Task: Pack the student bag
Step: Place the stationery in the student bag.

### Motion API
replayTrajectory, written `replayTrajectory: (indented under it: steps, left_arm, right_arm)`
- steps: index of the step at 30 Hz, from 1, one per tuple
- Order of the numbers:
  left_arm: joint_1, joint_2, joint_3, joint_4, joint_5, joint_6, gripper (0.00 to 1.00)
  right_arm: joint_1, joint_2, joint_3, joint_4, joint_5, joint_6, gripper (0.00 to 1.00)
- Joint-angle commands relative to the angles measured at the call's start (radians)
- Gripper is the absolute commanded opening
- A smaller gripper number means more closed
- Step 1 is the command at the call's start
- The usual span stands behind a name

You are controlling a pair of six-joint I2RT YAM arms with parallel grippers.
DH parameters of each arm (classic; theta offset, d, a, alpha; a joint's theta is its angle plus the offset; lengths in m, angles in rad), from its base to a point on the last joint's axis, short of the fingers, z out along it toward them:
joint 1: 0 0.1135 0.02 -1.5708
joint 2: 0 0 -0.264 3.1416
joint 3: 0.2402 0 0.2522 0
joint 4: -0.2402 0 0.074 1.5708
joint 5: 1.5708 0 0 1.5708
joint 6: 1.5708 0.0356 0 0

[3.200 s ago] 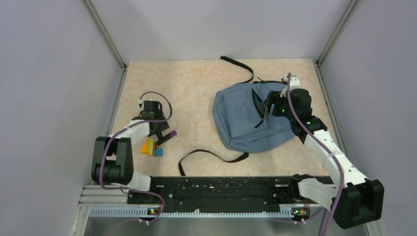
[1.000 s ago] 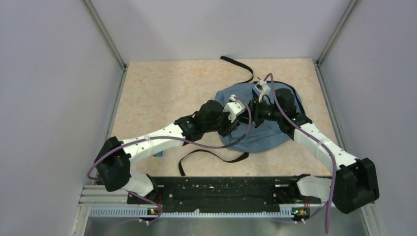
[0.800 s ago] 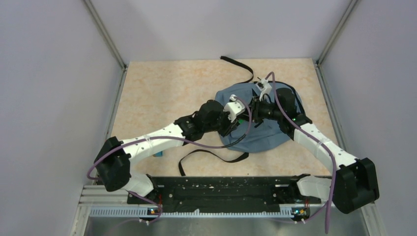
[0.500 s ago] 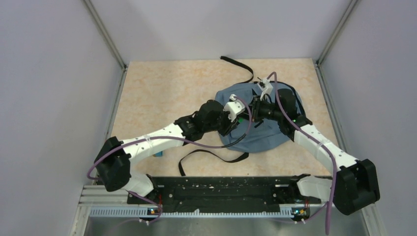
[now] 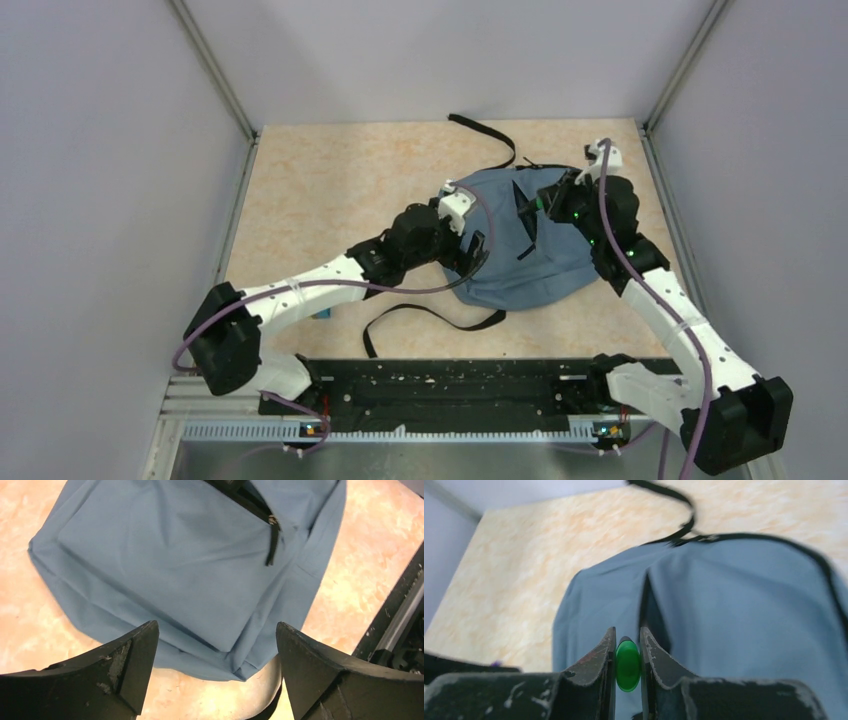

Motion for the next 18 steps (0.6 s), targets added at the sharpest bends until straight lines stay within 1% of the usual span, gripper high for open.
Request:
replayTrajectory:
  steps: [1, 5, 10, 18]
  left_arm:
    - [0.061, -0.020, -0.021, 0.063, -0.018, -0.174, 0.91]
    - [0.110, -0.010, -0.060, 0.084, 0.030, -0.249, 0.88]
    - [0.169, -0.026, -0.113, 0.143, 0.088, -0.314, 0.88]
    - [0.189, -0.026, -0.120, 0.133, 0.098, -0.308, 0.85]
  right_arm:
    - [-0.107, 0.013, 0.049, 0.021, 0.090, -0.061, 0.00]
    - [-0.136, 0.062, 0.069, 0.034, 0.063, -0.090, 0.00]
    - [-0.148, 0.097, 0.073, 0.042, -0.041, -0.124, 0.00]
    - [-0.171, 0.101, 0.066, 0.050, -0.071, -0.140, 0.00]
